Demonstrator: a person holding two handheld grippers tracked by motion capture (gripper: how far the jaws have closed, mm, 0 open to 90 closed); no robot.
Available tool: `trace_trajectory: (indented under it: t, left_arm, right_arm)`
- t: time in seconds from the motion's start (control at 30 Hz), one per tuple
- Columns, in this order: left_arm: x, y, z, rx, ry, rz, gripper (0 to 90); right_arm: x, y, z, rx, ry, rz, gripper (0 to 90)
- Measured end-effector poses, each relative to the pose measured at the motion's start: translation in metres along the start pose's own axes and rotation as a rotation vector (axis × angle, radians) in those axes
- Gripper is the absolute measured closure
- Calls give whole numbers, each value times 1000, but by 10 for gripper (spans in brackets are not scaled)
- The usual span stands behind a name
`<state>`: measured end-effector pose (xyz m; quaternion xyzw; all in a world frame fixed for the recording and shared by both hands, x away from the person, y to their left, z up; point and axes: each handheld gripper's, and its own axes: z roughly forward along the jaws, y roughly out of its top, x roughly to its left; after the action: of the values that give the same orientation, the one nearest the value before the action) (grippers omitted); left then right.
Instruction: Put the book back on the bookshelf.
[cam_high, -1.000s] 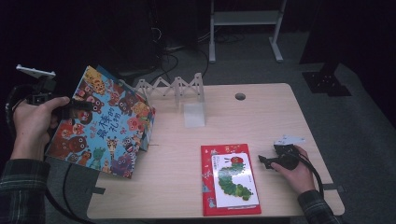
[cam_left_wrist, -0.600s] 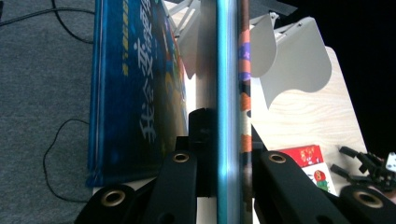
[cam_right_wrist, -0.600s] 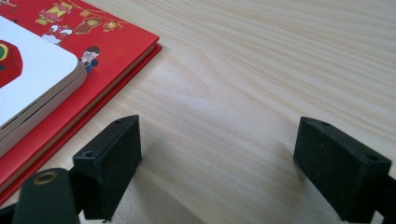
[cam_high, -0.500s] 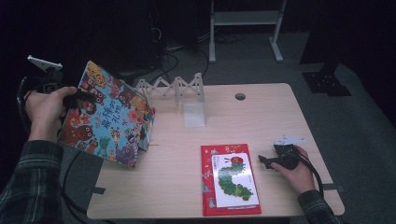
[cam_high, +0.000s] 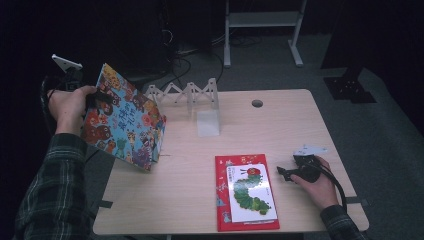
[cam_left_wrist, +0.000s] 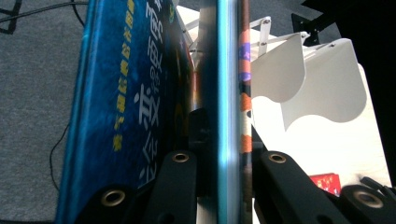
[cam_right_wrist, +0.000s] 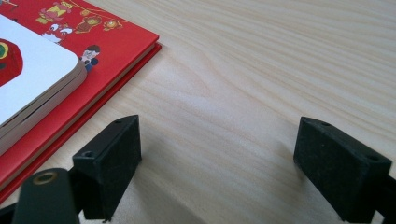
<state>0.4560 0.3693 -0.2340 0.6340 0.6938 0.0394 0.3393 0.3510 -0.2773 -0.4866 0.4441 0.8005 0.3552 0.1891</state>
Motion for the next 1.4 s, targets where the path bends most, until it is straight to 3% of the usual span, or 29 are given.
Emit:
trace_trajectory:
  t: [0.3,0.63,1.07,1.2,1.3,1.4]
  left_arm:
    - [-4,9,25,25,17,-12,807]
    - [-1,18,30,41,15,-23,807]
    - [-4,12,45,65,26,-24,805]
    - [-6,13,46,57,44,6,799]
    - [-8,14,43,12,78,26,747]
    - [-7,14,41,18,90,41,728]
  right_arm:
    - [0,0,0,2,-2,1,133]
    - [0,1,1,1,-4,-1,133]
    - [0,1,1,2,-6,1,133]
    - [0,1,2,1,-6,-1,133]
    - [0,1,2,0,-6,0,133]
    - [0,2,2,1,-6,-1,133]
